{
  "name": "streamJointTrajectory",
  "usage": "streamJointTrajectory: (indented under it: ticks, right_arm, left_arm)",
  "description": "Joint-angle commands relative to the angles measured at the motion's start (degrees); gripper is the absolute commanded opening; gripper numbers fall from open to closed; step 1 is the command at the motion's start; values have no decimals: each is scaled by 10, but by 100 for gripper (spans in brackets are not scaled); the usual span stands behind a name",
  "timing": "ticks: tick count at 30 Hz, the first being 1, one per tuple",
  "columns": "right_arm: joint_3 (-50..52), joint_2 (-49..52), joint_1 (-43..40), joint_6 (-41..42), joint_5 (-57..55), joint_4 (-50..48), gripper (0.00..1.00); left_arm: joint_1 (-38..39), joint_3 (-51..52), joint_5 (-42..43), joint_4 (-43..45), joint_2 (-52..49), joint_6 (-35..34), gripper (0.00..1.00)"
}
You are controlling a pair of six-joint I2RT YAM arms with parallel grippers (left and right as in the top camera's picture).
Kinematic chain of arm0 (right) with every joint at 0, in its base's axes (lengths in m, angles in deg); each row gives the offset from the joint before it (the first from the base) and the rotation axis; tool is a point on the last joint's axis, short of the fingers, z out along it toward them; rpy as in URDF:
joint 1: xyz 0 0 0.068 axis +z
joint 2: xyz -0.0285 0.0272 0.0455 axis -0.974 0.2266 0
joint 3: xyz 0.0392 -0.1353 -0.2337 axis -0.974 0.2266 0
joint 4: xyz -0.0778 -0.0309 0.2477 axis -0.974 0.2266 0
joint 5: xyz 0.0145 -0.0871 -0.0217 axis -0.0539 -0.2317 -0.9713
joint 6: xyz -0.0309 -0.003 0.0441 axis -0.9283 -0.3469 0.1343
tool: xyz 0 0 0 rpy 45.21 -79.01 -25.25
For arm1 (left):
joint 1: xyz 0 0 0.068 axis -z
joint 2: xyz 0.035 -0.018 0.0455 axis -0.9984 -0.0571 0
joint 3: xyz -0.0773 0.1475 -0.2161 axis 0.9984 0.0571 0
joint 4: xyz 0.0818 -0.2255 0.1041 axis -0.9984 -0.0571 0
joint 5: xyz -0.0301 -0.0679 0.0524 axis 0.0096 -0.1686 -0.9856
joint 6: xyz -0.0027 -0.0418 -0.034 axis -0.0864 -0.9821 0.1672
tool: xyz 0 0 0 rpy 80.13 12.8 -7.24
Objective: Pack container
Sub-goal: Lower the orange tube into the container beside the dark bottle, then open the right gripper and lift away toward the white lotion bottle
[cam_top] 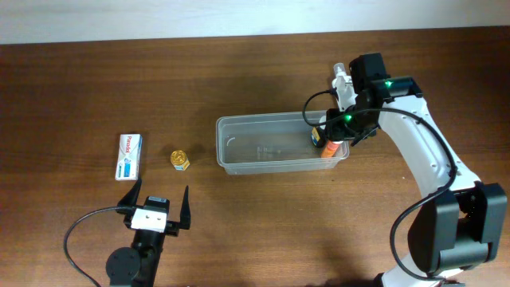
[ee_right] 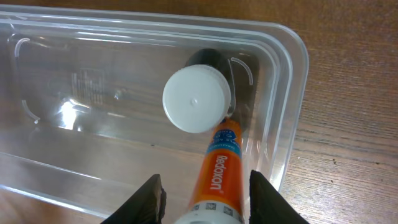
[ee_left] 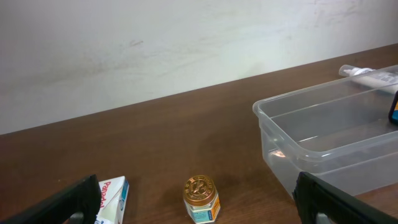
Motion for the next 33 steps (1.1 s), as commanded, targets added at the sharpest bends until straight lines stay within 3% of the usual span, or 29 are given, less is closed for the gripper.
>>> streamJointTrajectory:
  ticks: [1, 12, 15, 21, 33]
  right_arm:
    - [-26, 1, 6, 2, 5, 10, 37]
    - [-189, 0, 4, -5, -2, 103, 41]
    - [-252, 0, 3, -5, -52, 137, 53]
    - [-325, 0, 0, -4, -217, 180, 99]
    - [-322, 0, -64, -5, -143, 129, 98]
  left_arm:
    - [-3, 1, 2, -3, 4, 7, 99]
    - [-3, 1, 2, -3, 4, 7, 99]
    - [-3, 1, 2, -3, 4, 7, 99]
    - [-3, 1, 2, -3, 4, 7, 99]
    - [-3, 1, 2, -3, 4, 7, 100]
